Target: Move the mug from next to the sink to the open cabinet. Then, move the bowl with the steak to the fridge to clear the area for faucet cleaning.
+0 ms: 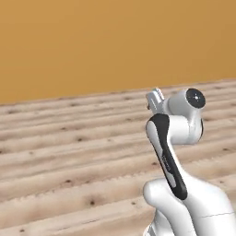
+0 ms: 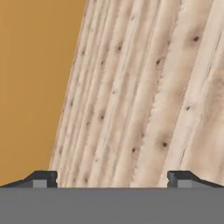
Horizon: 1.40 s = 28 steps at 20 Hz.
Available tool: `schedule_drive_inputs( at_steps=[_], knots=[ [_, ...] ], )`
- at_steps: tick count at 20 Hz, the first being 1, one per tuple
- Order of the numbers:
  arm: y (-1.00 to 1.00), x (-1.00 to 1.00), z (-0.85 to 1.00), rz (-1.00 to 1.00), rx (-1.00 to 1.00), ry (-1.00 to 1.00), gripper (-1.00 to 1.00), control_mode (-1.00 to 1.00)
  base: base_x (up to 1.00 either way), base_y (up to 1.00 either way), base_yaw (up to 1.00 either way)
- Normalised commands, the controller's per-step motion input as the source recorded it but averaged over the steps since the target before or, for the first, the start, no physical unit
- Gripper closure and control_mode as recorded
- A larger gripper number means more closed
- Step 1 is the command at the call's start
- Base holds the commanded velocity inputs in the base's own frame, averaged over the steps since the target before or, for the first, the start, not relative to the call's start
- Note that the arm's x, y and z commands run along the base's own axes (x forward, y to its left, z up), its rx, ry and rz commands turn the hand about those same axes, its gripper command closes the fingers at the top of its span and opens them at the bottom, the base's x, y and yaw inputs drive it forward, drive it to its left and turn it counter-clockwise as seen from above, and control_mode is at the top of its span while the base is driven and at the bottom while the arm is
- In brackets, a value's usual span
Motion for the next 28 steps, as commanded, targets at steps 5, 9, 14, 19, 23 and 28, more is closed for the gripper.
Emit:
schedule_drive_inputs(
  at_steps=[5, 9, 14, 19, 23, 28],
  knots=[
    [0.00, 0.00, 0.00, 0.00, 0.00, 0.00, -1.00, 1.00, 0.38, -0.35, -0.86],
    [0.00, 0.00, 0.00, 0.00, 0.00, 0.00, -1.00, 1.00, 0.78, -0.19, -0.69],
    [0.00, 0.00, 0.00, 0.00, 0.00, 0.00, -1.00, 1.00, 1.00, -0.02, -0.63],
    [0.00, 0.00, 0.00, 0.00, 0.00, 0.00, -1.00, 1.00, 1.00, 0.00, -0.56],
    [0.00, 0.00, 0.00, 0.00, 0.00, 0.00, -1.00, 1.00, 1.00, 0.00, -0.45],
    [0.00, 0.00, 0.00, 0.00, 0.00, 0.00, -1.00, 1.00, 1.00, -0.08, -0.56]
  ],
)
